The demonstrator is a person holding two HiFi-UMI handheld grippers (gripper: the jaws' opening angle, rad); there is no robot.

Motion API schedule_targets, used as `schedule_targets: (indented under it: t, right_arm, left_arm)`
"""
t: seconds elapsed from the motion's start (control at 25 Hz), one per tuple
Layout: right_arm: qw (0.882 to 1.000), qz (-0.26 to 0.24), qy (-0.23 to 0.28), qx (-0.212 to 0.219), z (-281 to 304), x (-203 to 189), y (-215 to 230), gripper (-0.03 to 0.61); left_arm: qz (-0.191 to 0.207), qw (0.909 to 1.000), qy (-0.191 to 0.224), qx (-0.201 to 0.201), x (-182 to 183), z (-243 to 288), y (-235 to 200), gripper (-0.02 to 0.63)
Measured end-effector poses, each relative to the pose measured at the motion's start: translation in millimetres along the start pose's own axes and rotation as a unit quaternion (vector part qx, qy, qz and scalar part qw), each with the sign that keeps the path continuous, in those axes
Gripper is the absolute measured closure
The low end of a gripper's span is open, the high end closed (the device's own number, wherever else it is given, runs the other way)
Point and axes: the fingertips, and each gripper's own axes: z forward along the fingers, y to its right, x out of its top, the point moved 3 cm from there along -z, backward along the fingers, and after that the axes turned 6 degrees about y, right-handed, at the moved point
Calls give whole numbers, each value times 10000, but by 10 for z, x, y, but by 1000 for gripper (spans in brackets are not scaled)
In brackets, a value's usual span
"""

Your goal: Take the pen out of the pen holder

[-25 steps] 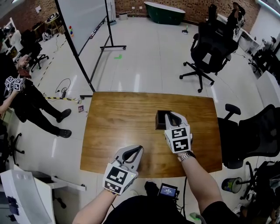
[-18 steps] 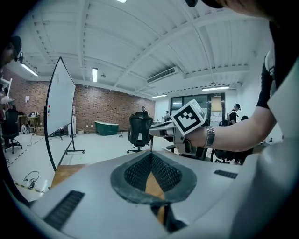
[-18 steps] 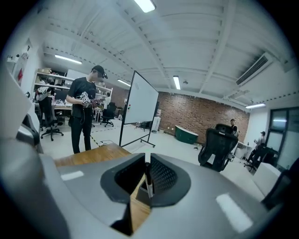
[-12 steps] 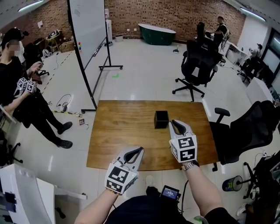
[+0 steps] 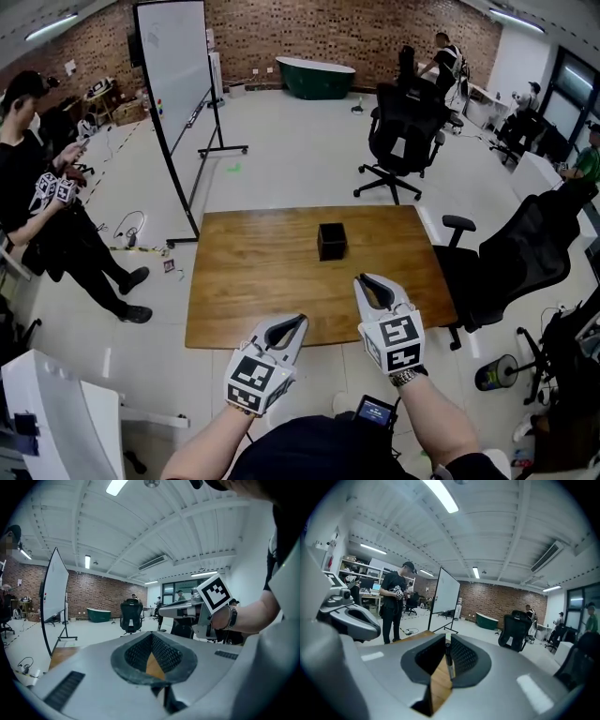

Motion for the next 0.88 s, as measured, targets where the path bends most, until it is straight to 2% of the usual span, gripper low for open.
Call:
schedule_targets:
  t: [0.4,0.88]
  right_arm:
    - [9992,156,135,352,-612,-12,-113,543]
    - [9963,396,211,736,-1057,-186,60,543]
  left_arm:
    - [6,9999,115,-11,148,62,372,609]
    - [103,9997,68,224,205,253,794,609]
